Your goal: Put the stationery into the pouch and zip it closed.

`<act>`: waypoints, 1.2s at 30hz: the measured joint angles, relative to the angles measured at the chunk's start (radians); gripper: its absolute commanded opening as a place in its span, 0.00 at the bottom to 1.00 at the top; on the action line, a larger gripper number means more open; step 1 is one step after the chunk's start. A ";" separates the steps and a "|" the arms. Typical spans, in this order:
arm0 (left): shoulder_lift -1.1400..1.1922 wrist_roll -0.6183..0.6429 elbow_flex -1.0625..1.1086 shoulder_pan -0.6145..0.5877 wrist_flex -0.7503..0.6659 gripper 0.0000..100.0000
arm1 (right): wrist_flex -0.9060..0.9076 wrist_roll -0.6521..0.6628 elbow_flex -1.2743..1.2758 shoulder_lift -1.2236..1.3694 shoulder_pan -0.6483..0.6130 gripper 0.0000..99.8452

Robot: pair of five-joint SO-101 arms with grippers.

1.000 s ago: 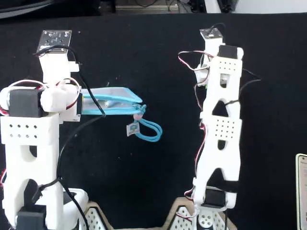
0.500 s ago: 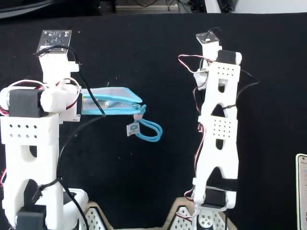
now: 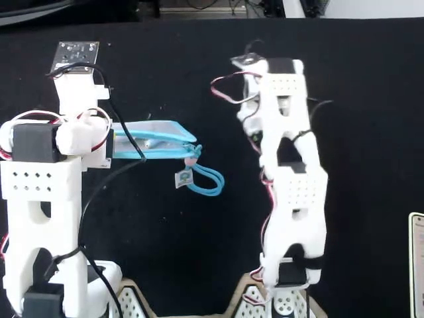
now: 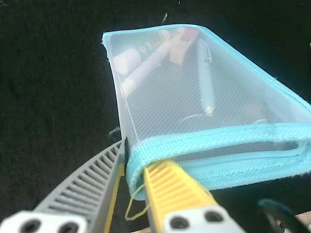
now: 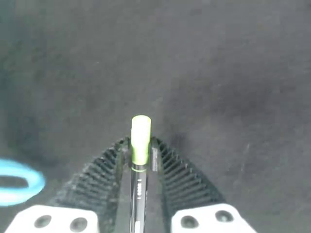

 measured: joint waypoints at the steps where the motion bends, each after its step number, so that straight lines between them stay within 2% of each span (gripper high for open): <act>1: 0.000 0.000 0.000 0.000 0.000 0.03 | -0.026 0.000 0.071 -0.049 -0.011 0.01; 7: 0.000 0.000 0.000 0.000 0.000 0.03 | -0.187 0.003 0.457 -0.285 -0.032 0.01; 12: 0.000 0.000 0.000 0.000 0.000 0.03 | -0.272 0.003 0.655 -0.477 -0.041 0.01; 17: 0.000 0.000 0.000 0.000 0.000 0.03 | -0.385 0.002 0.802 -0.509 -0.069 0.10; 31: 0.000 0.000 0.000 0.000 0.000 0.03 | -0.419 0.002 0.804 -0.334 -0.074 0.09; 36: 0.000 0.000 0.000 0.000 0.000 0.03 | -0.419 0.002 0.790 -0.327 -0.072 0.01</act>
